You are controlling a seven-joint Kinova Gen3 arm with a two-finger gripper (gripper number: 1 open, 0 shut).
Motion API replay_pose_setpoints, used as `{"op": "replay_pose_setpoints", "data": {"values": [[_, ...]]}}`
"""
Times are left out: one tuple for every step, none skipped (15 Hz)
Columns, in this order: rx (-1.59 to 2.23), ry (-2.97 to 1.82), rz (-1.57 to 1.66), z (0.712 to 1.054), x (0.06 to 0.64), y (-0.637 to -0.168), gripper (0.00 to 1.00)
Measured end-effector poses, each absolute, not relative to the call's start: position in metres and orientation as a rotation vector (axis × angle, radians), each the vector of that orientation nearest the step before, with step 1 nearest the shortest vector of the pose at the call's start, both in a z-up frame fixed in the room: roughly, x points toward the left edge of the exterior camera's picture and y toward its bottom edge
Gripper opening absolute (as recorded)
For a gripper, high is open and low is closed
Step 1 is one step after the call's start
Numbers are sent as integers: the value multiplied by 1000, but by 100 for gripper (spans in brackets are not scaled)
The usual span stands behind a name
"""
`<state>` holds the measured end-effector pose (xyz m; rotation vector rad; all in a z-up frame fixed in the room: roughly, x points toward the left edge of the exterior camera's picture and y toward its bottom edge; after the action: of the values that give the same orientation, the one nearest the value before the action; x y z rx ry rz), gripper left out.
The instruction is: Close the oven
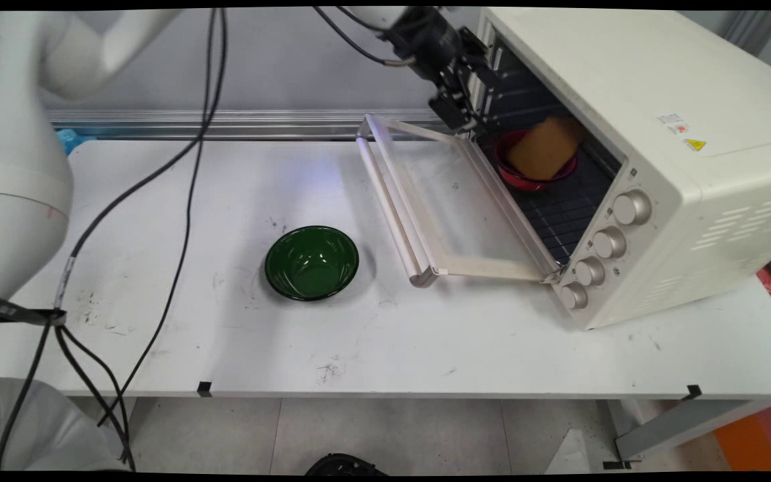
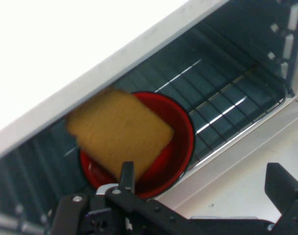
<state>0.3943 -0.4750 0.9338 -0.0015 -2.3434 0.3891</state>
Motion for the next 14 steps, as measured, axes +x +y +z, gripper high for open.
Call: {"op": "replay_pose_setpoints", "data": {"values": [[40, -2339, 394, 939, 404, -470, 100], [79, -2334, 395, 942, 412, -464, 100], [105, -2330, 395, 944, 417, -461, 100], [145, -2325, 395, 946, 425, -454, 100], [169, -2323, 395, 947, 430, -450, 100], [207, -2319, 394, 949, 437, -444, 100], [231, -2317, 394, 949, 442, -440, 100], [269, -2313, 392, 950, 450, -433, 100], [293, -2311, 390, 949, 454, -428, 100], [331, -2308, 385, 948, 460, -421, 100], [355, -2306, 382, 947, 466, -416, 100], [387, -2304, 377, 945, 472, -408, 100], [422, -2303, 372, 943, 480, -400, 100], [453, -2303, 365, 939, 487, -392, 100]]}}
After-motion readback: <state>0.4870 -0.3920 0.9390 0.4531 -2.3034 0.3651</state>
